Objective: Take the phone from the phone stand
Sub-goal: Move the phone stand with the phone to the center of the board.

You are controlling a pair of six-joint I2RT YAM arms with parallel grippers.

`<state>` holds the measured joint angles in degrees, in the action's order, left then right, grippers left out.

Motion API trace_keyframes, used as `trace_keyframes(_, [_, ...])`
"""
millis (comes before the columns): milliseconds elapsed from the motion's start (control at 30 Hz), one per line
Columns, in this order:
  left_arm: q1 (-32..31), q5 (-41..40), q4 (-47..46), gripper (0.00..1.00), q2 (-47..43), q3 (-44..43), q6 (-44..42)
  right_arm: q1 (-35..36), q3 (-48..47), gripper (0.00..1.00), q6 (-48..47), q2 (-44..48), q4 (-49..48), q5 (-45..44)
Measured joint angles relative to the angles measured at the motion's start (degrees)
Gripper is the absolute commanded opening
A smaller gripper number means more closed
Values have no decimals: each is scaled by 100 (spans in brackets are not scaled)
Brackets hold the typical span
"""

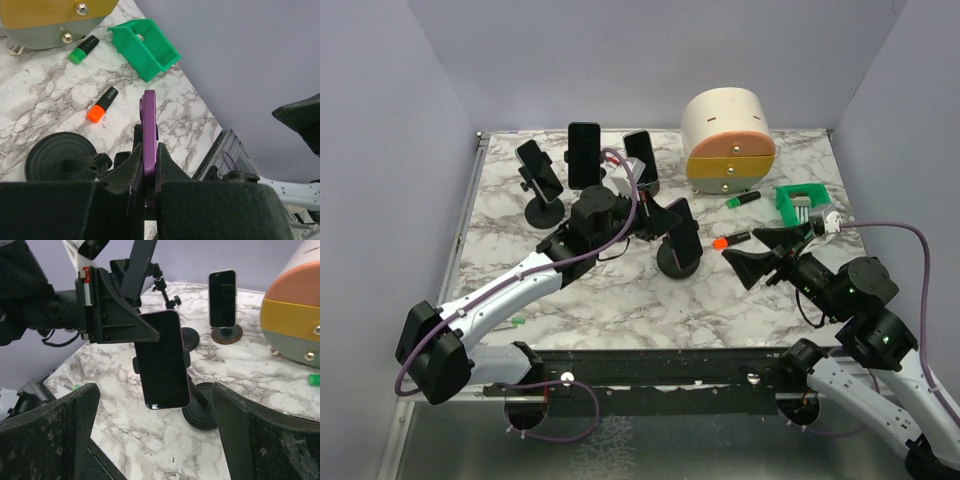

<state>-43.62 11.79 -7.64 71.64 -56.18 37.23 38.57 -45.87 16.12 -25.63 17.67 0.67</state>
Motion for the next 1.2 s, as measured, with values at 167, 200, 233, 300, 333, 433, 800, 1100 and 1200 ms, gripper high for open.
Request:
trace_keyframes(167, [0, 251, -278, 0, -52, 280, 37, 0, 2, 98, -90, -192, -11, 719])
trace_keyframes(200, [0, 326, -345, 0, -52, 352, 39, 0, 2, 98, -109, -251, -11, 855])
trace_keyframes(233, [0, 361, -389, 0, -52, 404, 39, 0, 2, 98, -122, -306, -11, 981])
trace_keyframes(300, [0, 448, -503, 0, -52, 483, 37, 0, 4, 98, -129, -407, -11, 1178])
trace_keyframes(333, [0, 485, -527, 0, -52, 487, 24, 0, 7, 98, -136, -450, -11, 1257])
trace_keyframes(433, [0, 675, -623, 0, -48, 501, -35, 0, 55, 98, -157, -507, -13, 1421])
trace_keyframes(800, [0, 1274, -997, 0, 131, 564, -444, 0, 404, 100, 186, -452, -146, 1255])
trace_keyframes(1100, [11, 1307, -1646, 3, 573, 535, -404, 0, 463, 100, 498, -446, -81, 238])
trace_keyframes(1200, [11, 1305, -1709, 3, 638, 511, -402, 0, 529, 100, 496, -439, -72, 17])
